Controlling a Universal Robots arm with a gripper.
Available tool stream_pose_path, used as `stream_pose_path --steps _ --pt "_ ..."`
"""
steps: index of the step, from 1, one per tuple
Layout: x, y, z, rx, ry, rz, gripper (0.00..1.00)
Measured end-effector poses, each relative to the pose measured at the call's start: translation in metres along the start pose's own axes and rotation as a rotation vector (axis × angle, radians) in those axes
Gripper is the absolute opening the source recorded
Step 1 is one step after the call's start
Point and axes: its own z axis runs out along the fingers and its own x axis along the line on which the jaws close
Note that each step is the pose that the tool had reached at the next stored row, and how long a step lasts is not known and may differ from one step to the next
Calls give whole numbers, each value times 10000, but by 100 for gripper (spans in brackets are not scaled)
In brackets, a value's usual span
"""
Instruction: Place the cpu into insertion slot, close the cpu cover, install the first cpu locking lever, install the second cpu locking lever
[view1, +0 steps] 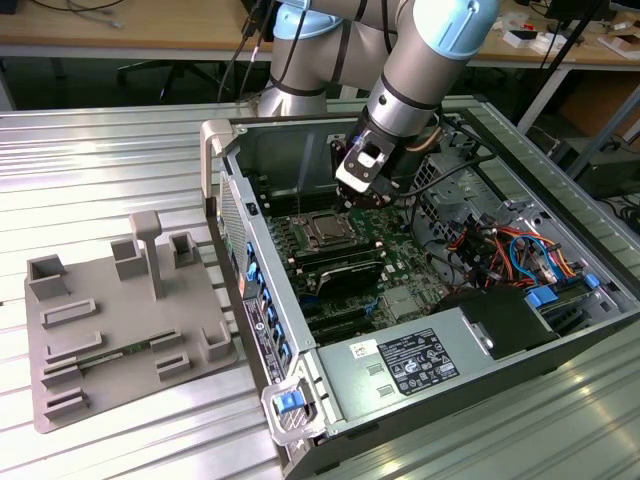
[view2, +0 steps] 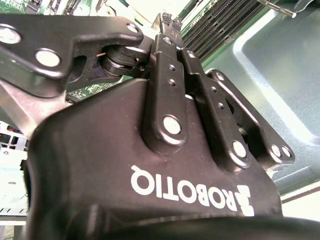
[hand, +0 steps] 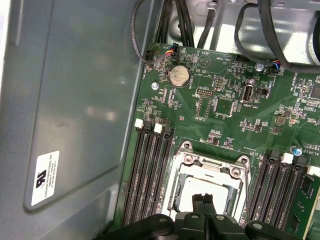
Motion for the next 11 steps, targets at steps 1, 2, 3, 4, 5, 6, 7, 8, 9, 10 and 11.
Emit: stream_pose_path --steps 1,2,3,4,5,6,7,8,9,10,11 --pt "0 0 0 1 0 -6 11" --pt "0 0 0 3 0 -21 11" --pt "0 0 0 4 -1 -32 11" --pt "0 0 0 6 -1 -44 11" --pt "0 0 0 6 0 -55 11" --pt "0 0 0 11 -2 -92 11" --pt "0 0 0 12 -1 -98 11" --pt "0 0 0 13 -2 -109 11" --pt "0 0 0 14 -2 -115 11" --pt "0 0 0 15 -2 -122 11" --pt "0 0 0 16 -4 -134 11"
